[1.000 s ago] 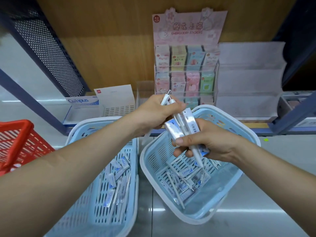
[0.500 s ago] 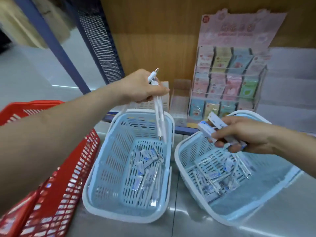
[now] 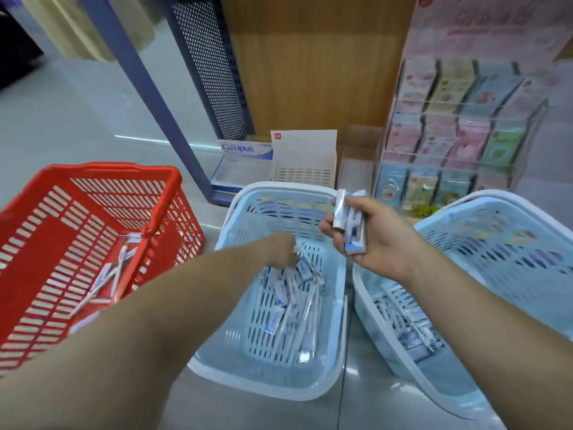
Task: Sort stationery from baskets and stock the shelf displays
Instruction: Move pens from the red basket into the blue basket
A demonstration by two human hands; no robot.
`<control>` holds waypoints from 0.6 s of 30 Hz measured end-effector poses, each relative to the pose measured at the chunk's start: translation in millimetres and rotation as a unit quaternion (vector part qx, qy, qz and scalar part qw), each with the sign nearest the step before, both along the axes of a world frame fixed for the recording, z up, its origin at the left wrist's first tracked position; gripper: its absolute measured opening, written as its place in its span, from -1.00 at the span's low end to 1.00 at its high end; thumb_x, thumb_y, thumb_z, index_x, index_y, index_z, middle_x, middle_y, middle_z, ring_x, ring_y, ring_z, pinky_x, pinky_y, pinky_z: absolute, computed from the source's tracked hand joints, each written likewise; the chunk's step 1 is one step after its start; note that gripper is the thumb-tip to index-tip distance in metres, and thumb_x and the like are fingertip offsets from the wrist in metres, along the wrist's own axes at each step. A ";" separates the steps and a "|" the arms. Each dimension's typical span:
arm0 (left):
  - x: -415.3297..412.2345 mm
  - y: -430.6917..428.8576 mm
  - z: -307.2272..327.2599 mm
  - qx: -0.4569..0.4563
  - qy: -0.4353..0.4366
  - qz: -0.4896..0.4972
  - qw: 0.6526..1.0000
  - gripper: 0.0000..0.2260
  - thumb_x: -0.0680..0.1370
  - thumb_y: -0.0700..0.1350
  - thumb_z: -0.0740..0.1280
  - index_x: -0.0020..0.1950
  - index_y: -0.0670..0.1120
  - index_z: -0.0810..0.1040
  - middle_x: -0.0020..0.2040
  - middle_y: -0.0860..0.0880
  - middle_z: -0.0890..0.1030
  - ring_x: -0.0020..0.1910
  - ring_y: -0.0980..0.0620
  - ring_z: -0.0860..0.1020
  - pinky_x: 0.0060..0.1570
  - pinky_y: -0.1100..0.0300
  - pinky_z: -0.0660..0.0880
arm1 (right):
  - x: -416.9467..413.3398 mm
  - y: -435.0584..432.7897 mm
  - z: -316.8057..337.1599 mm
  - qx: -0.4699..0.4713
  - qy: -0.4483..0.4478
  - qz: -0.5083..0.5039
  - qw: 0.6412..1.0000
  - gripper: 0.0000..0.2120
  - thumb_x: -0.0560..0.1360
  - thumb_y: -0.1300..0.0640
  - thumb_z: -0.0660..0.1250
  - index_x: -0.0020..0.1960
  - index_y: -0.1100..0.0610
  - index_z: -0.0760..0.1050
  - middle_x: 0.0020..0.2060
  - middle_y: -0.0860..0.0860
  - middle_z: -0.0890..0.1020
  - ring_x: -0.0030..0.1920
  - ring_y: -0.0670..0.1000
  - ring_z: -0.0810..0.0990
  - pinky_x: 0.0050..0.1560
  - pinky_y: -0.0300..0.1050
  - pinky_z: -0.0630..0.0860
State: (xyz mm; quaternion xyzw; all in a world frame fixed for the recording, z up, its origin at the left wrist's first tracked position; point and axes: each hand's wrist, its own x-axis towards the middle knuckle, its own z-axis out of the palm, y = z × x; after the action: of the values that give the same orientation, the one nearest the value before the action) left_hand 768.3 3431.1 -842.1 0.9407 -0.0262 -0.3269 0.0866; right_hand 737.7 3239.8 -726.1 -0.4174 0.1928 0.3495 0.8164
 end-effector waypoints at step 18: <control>-8.4 -29.5 115.4 -0.485 0.040 0.285 0.826 -0.71 0.56 0.12 0.32 -0.01 -0.11 0.62 -0.31 0.01 0.46 -0.43 0.11 0.29 -0.53 0.29 0.13 | -13.4 -2.7 -25.9 -0.005 -0.069 0.034 0.997 -0.85 0.43 0.18 0.39 -0.02 0.18 0.56 -0.27 0.09 0.58 -0.37 -0.04 0.56 -0.39 -0.24 0.55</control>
State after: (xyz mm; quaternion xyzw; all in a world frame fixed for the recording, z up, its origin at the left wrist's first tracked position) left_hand 759.8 3401.5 -726.7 0.7293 0.0913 -0.2698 0.6220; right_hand 724.3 3237.2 -751.9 -0.4508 0.1230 0.3461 0.8135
